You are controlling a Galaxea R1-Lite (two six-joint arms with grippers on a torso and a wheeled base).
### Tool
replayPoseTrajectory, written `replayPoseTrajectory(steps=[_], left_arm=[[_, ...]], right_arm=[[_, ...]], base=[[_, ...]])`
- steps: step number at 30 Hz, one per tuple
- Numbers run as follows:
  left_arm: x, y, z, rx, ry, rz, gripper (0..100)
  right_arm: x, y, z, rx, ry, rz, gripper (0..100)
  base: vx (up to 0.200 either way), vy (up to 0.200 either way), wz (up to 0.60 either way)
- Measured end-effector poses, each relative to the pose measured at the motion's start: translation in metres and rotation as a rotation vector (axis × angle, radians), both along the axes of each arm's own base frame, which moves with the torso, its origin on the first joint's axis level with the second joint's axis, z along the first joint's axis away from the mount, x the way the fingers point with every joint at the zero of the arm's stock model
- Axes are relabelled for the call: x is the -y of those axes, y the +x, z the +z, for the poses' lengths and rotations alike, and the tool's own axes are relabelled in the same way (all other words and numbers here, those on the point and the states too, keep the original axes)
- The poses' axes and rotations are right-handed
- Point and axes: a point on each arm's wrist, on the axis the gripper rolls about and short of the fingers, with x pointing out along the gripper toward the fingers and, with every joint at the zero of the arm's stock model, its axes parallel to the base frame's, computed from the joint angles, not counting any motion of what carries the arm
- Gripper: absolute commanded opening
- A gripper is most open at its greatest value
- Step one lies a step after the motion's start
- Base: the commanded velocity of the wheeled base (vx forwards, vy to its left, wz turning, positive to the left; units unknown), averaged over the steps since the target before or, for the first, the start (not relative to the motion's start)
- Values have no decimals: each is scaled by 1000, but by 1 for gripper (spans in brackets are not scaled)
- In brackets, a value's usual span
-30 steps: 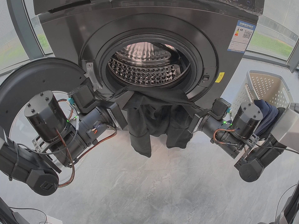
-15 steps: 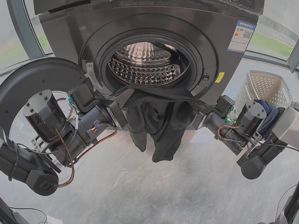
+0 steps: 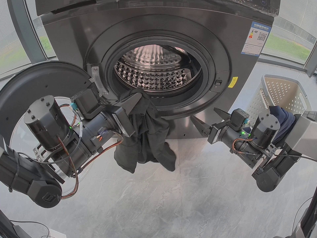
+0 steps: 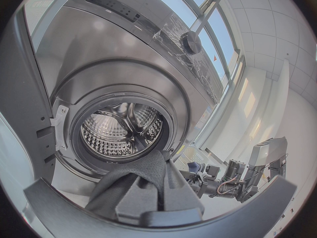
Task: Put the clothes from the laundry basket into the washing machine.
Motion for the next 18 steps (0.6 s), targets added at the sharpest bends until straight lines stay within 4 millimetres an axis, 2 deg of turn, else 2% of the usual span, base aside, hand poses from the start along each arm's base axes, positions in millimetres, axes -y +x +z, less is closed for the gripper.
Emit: replayPoseTrajectory(steps=[7, 12, 18], left_arm=[[0, 0, 0, -2, -2, 1, 0], [-1, 2, -1, -4, -2, 11, 0], [-1, 2, -1, -5, 1, 8, 0]], right_arm=[[4, 6, -15, -42, -19, -17, 100], [-3, -7, -22, -78, -39, 29, 100], [-16, -24, -20, -84, -49, 144, 100]], base=[[0, 0, 0], [0, 0, 0], [0, 0, 0]])
